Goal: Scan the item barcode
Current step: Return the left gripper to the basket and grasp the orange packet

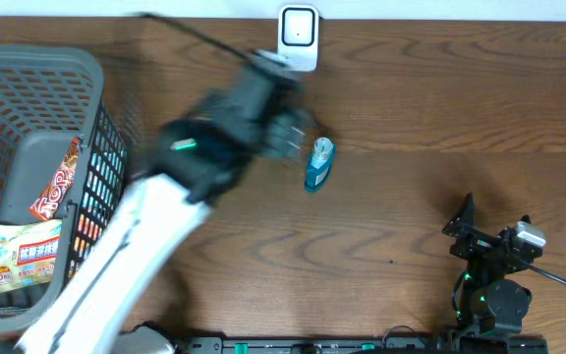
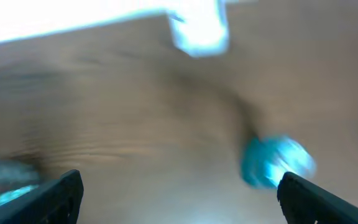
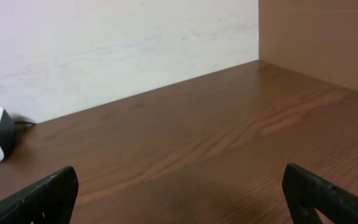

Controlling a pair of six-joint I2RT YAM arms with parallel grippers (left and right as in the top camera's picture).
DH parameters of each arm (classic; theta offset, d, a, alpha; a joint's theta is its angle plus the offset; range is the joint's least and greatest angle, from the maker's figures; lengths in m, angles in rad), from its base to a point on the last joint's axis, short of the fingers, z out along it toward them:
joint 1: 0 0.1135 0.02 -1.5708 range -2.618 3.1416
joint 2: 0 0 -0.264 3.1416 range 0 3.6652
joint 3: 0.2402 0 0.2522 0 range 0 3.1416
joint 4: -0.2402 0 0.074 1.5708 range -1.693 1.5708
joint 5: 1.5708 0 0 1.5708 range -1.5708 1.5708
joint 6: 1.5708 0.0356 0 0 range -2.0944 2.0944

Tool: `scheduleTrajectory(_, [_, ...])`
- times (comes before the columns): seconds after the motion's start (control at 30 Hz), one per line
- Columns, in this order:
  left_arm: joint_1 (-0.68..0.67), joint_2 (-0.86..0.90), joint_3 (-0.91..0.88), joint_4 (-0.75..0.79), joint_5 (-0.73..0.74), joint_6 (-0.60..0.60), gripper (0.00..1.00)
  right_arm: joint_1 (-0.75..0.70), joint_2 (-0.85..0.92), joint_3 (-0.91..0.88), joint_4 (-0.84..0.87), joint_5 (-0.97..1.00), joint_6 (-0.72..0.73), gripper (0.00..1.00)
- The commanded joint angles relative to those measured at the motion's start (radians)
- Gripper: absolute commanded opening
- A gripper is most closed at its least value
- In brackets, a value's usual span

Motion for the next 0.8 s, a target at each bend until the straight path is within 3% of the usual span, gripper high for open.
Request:
scheduleTrajectory(0.0, [0.202,-0.141,0.036,-0.016,-0.18,-0.204,0.98,-0.005,-0.003,-0.003,-0.004,0.002,-0.011,0.99])
scheduleTrajectory(0.17, [0.588,-0.233,0.036,-0.142,-0.12,-0.451,0.98,-0.005,-0.003,-0.003,-0.004,0.002,-0.011,0.99])
scheduleTrajectory(0.37, [1.009,-0.207,0.019,-0.281,0.109,-0.456,0.98,-0.005,-0.003,-0.003,-0.004,0.002,-0.011,0.99])
scheduleTrajectory(0.53, [1.204,-0.131,-0.049,-0.354,0.261,-0.396,0.98,-0.005,-0.003,-0.002,-0.004,0.002,-0.011,0.99])
scheduleTrajectory(0.77, [1.294,-0.05,-0.298,-0.262,0.38,-0.259,0.98,-0.005,-0.003,-0.003,-0.004,0.002,-0.011,0.99])
